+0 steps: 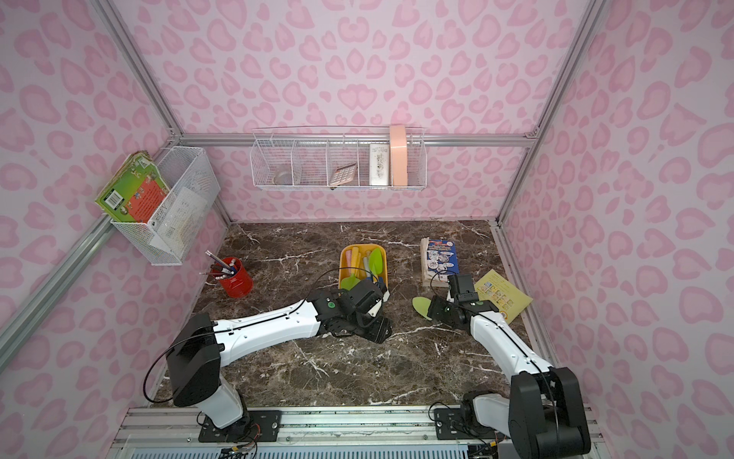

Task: Put the shovel into the storage box
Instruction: Pick up the shovel from the center of the board.

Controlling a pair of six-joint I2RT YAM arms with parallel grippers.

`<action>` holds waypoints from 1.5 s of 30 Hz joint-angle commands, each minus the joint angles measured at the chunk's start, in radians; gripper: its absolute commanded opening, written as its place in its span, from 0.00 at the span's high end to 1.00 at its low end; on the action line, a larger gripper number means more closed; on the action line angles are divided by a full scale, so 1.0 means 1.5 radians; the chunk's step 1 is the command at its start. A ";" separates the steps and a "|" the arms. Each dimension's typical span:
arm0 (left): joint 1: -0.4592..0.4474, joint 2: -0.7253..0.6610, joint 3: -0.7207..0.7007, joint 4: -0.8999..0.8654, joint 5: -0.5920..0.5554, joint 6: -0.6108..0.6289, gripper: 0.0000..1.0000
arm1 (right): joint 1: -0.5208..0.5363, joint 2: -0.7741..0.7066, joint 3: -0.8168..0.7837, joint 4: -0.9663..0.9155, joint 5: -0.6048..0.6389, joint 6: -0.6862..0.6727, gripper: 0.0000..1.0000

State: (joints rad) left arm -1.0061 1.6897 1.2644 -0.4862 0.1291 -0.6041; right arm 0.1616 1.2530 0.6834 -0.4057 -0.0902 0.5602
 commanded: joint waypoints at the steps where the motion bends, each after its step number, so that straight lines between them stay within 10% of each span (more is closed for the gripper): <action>1: 0.001 -0.012 -0.007 0.010 0.002 -0.005 0.38 | -0.033 0.029 0.001 0.009 0.000 -0.011 0.29; 21: 0.033 -0.044 -0.049 0.034 0.042 -0.034 0.19 | 0.056 0.018 -0.064 0.026 -0.004 0.011 0.39; 45: 0.077 -0.164 -0.114 -0.032 -0.085 -0.062 0.23 | 0.150 0.052 -0.034 -0.012 0.077 0.032 0.80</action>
State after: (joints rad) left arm -0.8967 1.4570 1.0969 -0.5076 0.0410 -0.6792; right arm 0.3748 1.3476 0.6193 -0.3962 0.0109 0.5995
